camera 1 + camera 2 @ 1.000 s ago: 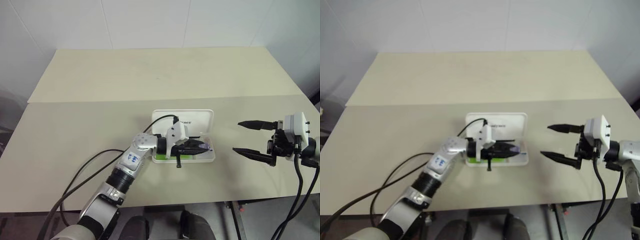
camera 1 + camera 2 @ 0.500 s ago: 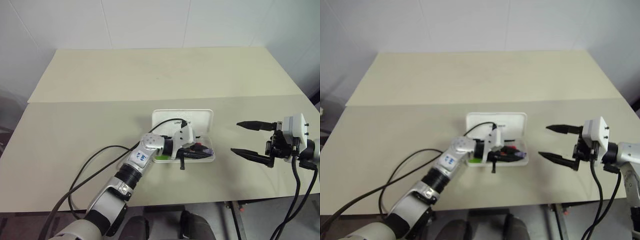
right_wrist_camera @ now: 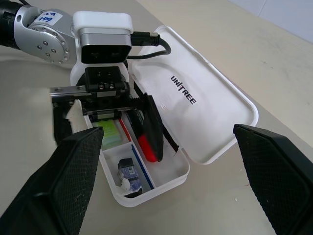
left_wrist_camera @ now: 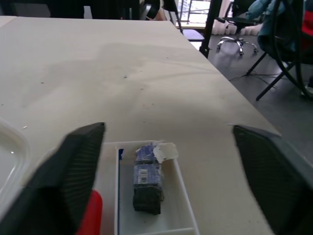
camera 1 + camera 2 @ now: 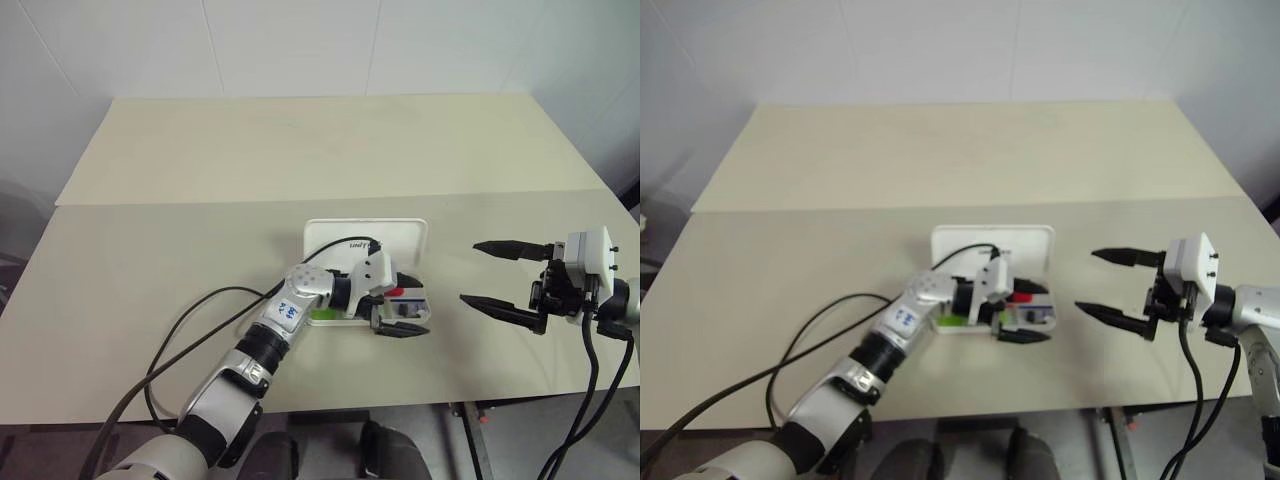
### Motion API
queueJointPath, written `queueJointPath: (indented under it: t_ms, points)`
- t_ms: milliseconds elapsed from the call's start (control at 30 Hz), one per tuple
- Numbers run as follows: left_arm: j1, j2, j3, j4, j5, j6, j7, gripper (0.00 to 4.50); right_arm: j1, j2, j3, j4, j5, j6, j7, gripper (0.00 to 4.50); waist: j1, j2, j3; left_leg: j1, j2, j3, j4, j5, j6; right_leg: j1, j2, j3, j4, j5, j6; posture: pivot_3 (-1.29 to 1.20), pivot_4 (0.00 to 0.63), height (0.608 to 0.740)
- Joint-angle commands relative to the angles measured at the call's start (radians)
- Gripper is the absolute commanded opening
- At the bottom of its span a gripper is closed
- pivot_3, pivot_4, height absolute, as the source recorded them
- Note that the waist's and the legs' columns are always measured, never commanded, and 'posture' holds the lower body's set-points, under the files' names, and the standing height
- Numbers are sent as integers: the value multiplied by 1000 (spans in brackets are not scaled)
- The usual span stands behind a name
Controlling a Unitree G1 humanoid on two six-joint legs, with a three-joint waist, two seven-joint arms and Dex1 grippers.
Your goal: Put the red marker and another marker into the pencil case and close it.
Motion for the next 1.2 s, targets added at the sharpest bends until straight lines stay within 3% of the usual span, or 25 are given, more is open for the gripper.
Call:
queueJointPath:
  t_ms: [33,467,800,900,1067,1200]
  points:
    - [7,3,17,-73,-28,13,-21,4462,-17,10,-12,-20,13,-13,-5,4500,0,0,0,0,0,0,0,0,0,0,0,0,0,0,0,0,150,740]
    - [185,124,120,-420,-138,148,10,4462,-56,42,21,17,-2,-30,12,4500,-4,0,0,0,0,0,1,0,0,0,0,0,1,0,0,0,150,740]
    - [356,337,363,-730,-290,213,82,4462,-118,20,35,136,-19,-86,107,4500,-6,0,0,0,1,-1,3,0,0,1,0,1,2,0,0,0,150,740]
    - [377,412,444,-747,-340,224,71,3867,-148,18,38,170,-18,-95,135,4500,-9,0,0,0,1,-1,3,0,0,0,0,1,2,0,-1,0,150,740]
    - [387,487,512,-697,-350,180,55,2120,-180,14,45,214,-28,-114,171,4500,-8,0,0,0,1,-1,3,0,0,0,0,1,2,0,-1,0,150,740]
    - [378,493,559,-630,-333,114,88,753,-208,15,56,246,-48,-132,185,4500,-9,0,0,0,1,0,3,0,0,0,0,0,1,0,-1,0,150,740]
